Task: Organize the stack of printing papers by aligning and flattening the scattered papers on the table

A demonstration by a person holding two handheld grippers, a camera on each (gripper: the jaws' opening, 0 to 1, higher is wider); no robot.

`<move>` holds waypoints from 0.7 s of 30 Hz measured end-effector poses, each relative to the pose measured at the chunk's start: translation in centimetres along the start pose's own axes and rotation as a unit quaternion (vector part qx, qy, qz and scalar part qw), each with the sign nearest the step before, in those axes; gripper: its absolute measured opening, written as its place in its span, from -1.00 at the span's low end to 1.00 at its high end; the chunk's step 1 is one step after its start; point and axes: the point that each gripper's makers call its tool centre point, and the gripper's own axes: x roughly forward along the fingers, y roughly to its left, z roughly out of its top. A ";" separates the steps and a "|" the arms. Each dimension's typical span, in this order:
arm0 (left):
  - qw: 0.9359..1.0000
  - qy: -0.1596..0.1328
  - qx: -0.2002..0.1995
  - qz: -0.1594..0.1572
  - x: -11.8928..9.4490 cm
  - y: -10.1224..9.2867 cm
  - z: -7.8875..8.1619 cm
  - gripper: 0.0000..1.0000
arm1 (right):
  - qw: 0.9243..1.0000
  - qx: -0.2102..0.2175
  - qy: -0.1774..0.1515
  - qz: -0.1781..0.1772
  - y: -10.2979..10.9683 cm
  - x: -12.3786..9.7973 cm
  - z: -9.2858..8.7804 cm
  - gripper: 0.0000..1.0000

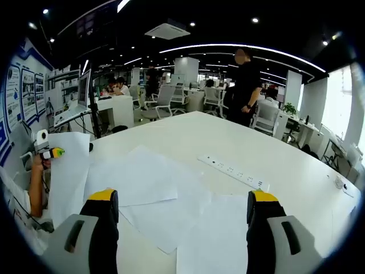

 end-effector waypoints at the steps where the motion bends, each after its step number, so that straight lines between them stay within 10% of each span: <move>1: 1.000 0.000 0.000 0.000 0.0 0.0 0.0 -0.88 | 1.000 0.001 0.000 0.000 0.0 0.1 0.0 0.77; 21: 1.000 -0.005 0.001 -0.008 -0.2 -0.3 0.3 -0.88 | 1.000 0.000 0.014 -0.006 0.1 0.9 -0.1 0.75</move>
